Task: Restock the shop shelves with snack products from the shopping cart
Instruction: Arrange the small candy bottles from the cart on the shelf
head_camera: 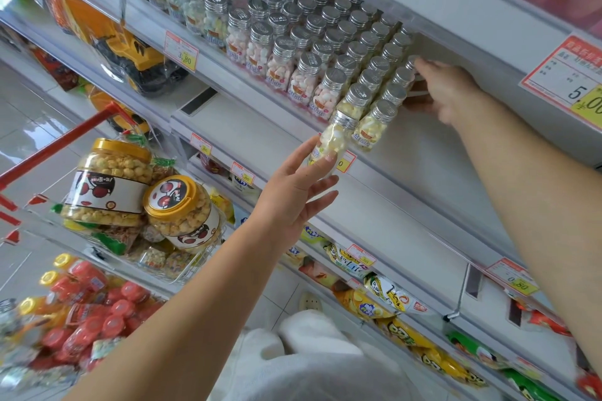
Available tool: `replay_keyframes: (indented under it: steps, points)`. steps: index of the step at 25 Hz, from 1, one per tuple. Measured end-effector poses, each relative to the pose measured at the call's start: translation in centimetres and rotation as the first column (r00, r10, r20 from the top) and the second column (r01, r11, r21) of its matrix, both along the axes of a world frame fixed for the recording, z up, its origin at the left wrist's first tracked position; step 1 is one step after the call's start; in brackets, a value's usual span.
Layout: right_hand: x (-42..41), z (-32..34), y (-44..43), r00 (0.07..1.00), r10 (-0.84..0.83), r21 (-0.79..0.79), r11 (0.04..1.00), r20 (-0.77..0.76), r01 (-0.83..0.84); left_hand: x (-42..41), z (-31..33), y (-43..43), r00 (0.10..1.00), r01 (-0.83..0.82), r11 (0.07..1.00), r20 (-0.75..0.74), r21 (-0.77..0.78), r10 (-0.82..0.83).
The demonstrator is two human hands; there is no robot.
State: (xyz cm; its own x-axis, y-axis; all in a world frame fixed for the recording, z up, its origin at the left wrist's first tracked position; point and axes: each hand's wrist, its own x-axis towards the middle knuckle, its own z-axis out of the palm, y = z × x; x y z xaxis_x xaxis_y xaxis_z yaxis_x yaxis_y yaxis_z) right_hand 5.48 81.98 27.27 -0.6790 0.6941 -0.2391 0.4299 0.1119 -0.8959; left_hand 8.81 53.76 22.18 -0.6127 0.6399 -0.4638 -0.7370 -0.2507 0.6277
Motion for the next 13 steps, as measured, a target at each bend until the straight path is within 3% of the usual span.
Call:
replay_keyframes:
  steps: [5,7,9,13]
  points:
    - [1.1,-0.2,-0.5,0.996,-0.084,0.015,0.996,-0.040,0.085,0.1,0.0,0.3,0.995,0.056,0.997,-0.083,-0.049,-0.060]
    - [2.9,-0.3,-1.4,0.975,-0.180,0.199,0.959,-0.130,0.204,0.2,0.3,0.7,0.989,0.083,0.995,-0.120,-0.062,-0.090]
    - [5.6,0.2,-3.5,0.962,-0.170,0.355,0.904,-0.216,0.239,0.4,0.7,1.1,0.978,0.107,0.991,-0.170,-0.077,-0.119]
    - [10.6,1.5,-9.3,0.980,0.184,0.259,0.953,-0.077,-0.159,0.9,1.0,2.4,0.927,0.116,0.983,-0.339,-0.142,-0.158]
